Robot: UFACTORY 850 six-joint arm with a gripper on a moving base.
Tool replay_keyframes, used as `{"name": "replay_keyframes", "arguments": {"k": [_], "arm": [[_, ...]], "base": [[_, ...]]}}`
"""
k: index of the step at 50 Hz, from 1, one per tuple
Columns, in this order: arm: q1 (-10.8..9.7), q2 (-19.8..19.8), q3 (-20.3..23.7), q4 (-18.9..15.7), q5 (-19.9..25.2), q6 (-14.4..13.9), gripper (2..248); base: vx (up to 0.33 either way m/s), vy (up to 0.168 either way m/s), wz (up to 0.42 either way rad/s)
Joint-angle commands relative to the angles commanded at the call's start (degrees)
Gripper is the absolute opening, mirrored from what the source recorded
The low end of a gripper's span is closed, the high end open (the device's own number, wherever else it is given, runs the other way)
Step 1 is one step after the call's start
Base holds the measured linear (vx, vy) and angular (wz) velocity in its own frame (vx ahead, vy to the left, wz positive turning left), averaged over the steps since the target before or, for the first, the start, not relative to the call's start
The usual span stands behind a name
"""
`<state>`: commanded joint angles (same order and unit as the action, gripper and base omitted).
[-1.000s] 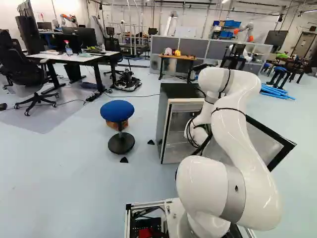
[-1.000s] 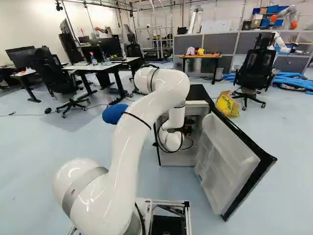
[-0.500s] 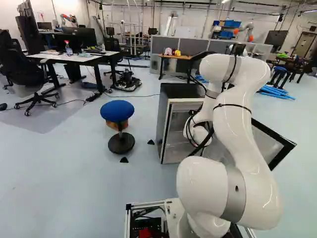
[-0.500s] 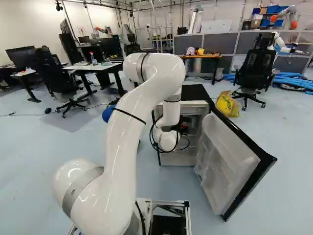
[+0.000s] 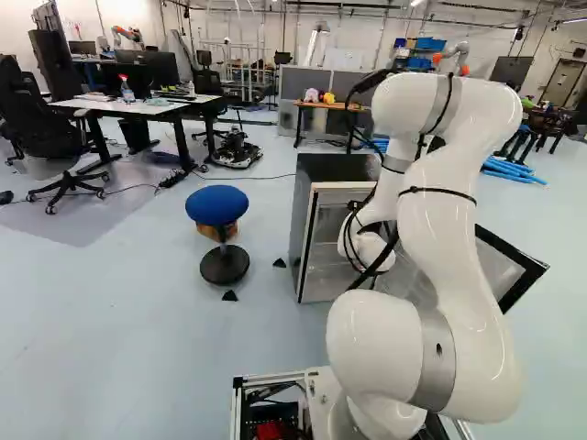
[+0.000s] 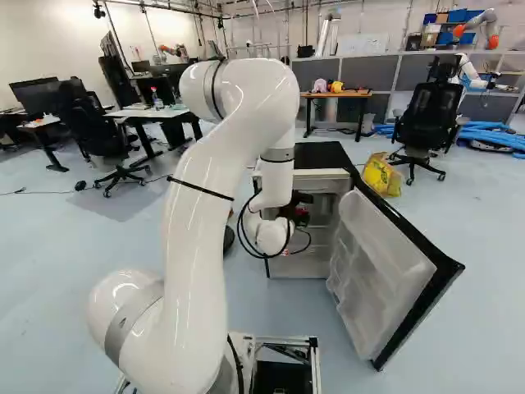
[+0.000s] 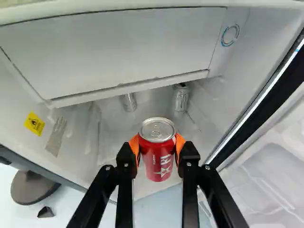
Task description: Grab a drink from the fridge
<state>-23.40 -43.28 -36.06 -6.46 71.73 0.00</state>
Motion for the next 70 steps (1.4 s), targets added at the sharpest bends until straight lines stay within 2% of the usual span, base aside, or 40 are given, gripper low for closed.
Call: {"name": "replay_keyframes", "arguments": {"k": [36, 70], "arm": [[2.28, 13.57, 13.70, 0.00, 0.00, 0.00, 95], [2.31, 20.76, 16.51, 0.00, -0.10, 0.00, 95]], "base": [[0.000, 0.000, 0.000], [0.000, 0.000, 0.000]]}}
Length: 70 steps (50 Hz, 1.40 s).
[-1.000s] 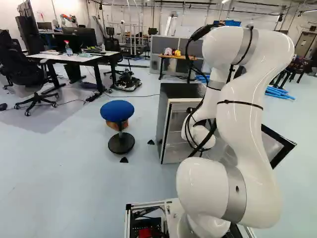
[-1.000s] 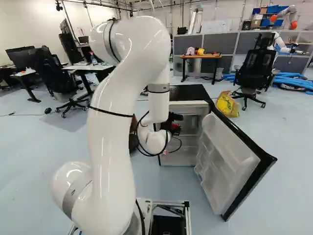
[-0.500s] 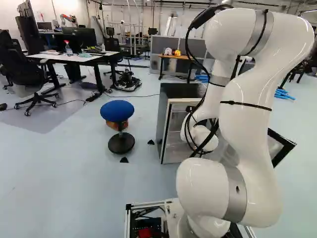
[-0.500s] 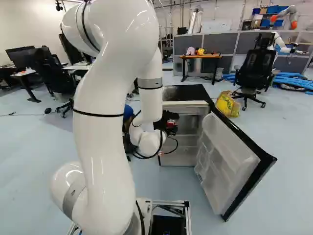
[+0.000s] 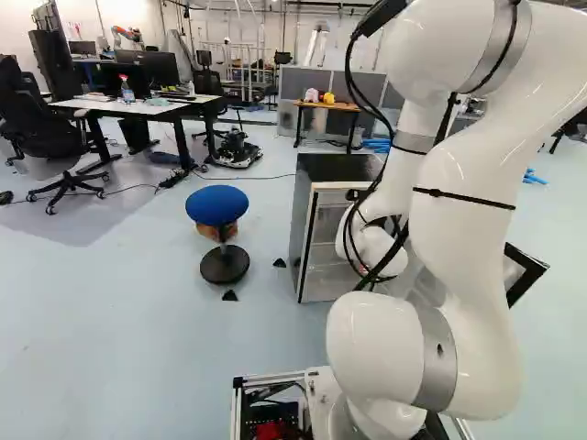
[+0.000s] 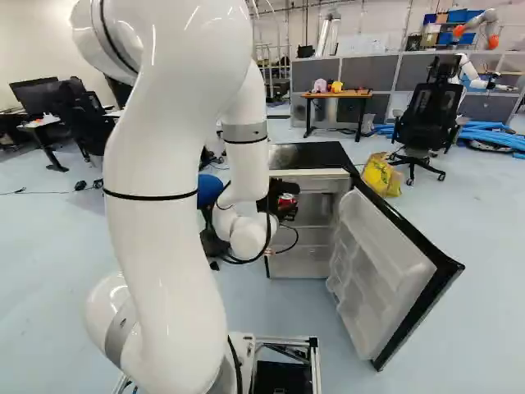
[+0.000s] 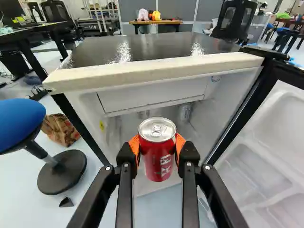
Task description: Grab a drink from the fridge
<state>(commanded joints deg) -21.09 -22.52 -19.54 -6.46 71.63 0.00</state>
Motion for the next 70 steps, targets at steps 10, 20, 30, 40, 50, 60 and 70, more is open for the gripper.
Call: {"name": "replay_keyframes", "arguments": {"k": [10, 20, 30, 40, 50, 60, 70], "arm": [[0.03, 2.90, 1.83, 0.00, -0.32, 0.00, 95], [0.11, 5.67, 3.39, 0.00, -0.67, 0.00, 95], [0.11, 7.70, 3.95, 0.00, -1.03, 0.00, 95], [0.11, 9.71, 4.47, 0.00, -1.45, 0.00, 95], [0.12, 11.69, 4.93, 0.00, -1.99, 0.00, 95], [0.14, 13.57, 5.27, 0.00, -3.29, 0.00, 95], [0.35, 14.86, 4.93, 0.00, -5.07, 0.00, 95]], "base": [[0.000, 0.000, 0.000], [0.000, 0.000, 0.000], [0.000, 0.000, 0.000], [0.000, 0.000, 0.000], [0.000, 0.000, 0.000], [0.000, 0.000, 0.000], [0.000, 0.000, 0.000]]}}
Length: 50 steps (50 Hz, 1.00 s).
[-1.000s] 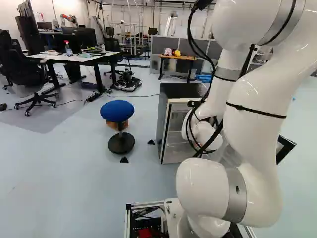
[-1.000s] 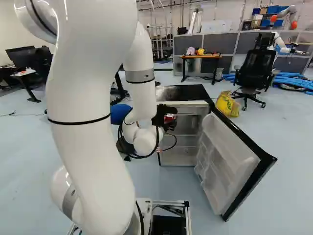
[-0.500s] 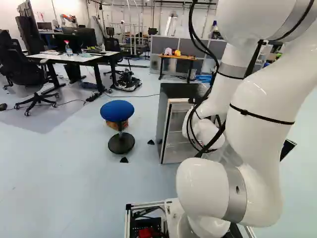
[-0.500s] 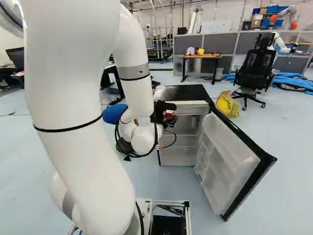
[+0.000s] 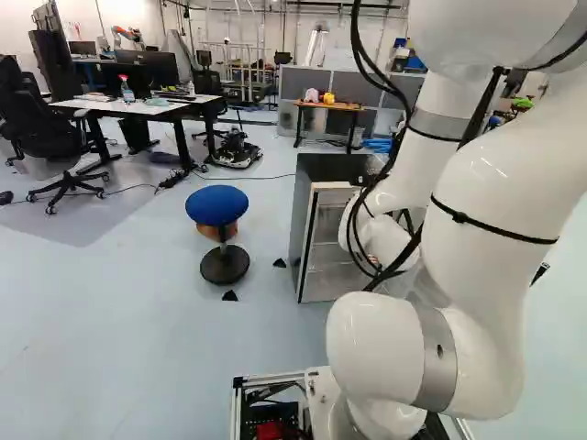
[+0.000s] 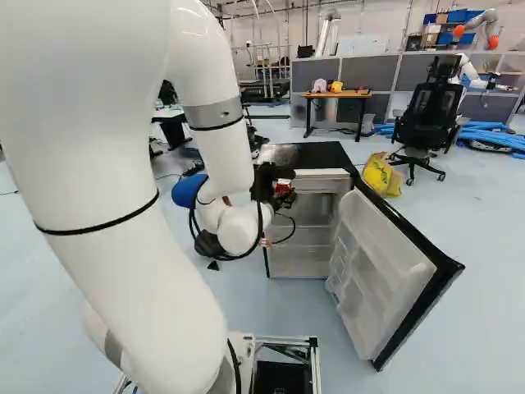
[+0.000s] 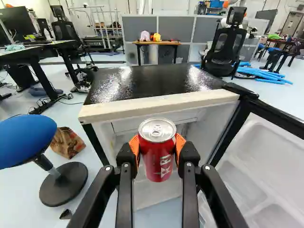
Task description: Grab a drink from the fridge
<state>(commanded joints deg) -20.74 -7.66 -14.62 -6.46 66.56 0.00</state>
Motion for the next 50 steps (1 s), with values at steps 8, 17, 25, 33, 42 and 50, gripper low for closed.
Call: {"name": "replay_keyframes", "arguments": {"k": [8, 17, 25, 33, 42, 50], "arm": [[0.20, 0.88, -0.43, 0.00, -1.51, 0.00, 95], [0.42, 1.82, -0.95, 0.00, -3.23, 0.00, 95], [0.62, 2.64, -1.44, 0.00, -4.77, 0.00, 95], [0.81, 3.42, -1.94, 0.00, -6.30, 0.00, 95], [1.02, 4.27, -2.52, 0.00, -8.02, 0.00, 95], [1.21, 5.01, -3.05, 0.00, -9.56, 0.00, 95]], "base": [[0.000, 0.000, 0.000], [0.000, 0.000, 0.000], [0.000, 0.000, 0.000], [0.000, 0.000, 0.000], [0.000, 0.000, 0.000], [0.000, 0.000, 0.000]]}}
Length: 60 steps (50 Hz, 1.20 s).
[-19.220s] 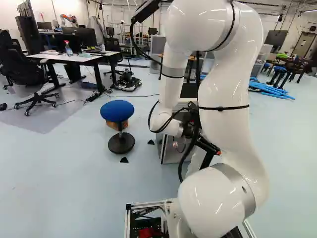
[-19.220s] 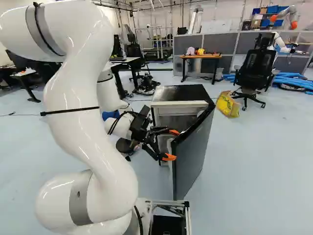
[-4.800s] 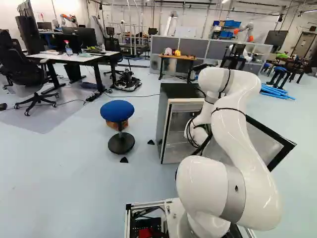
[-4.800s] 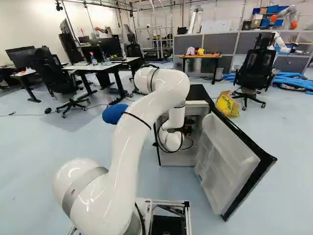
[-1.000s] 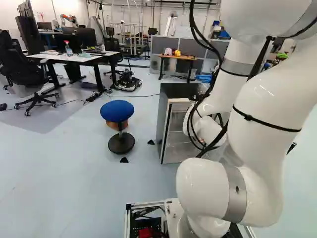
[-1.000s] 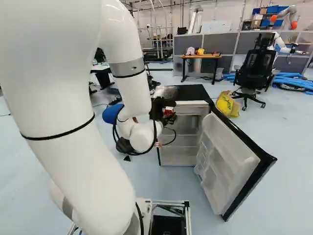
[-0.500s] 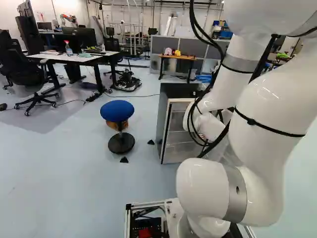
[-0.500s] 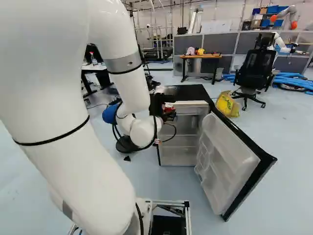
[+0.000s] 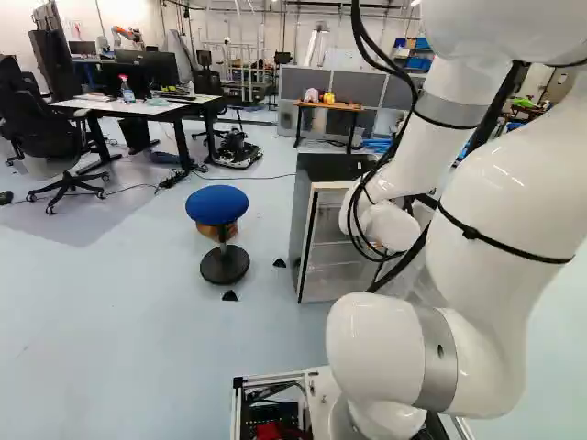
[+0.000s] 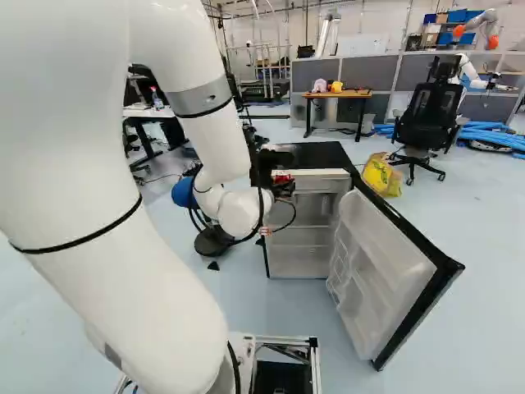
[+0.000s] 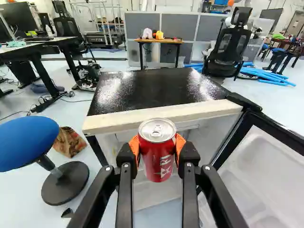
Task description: Grab a drink from the fridge
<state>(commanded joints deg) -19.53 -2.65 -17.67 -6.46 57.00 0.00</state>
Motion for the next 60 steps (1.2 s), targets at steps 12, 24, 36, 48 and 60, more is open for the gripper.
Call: {"name": "replay_keyframes", "arguments": {"k": [12, 24, 36, 48, 60], "arm": [[0.28, 1.05, -0.83, 0.00, -2.30, 0.00, 95], [0.55, 2.05, -1.69, 0.10, -4.59, 0.00, 95], [0.81, 2.98, -2.58, 0.63, -6.89, 0.00, 95], [1.07, 3.87, -3.51, 1.38, -9.18, 0.00, 95], [1.33, 4.70, -4.47, 2.30, -11.48, 0.00, 95]], "base": [[0.000, 0.000, 0.000], [0.000, 0.000, 0.000], [0.000, 0.000, 0.000], [0.000, 0.000, 0.000], [0.000, 0.000, 0.000]]}}
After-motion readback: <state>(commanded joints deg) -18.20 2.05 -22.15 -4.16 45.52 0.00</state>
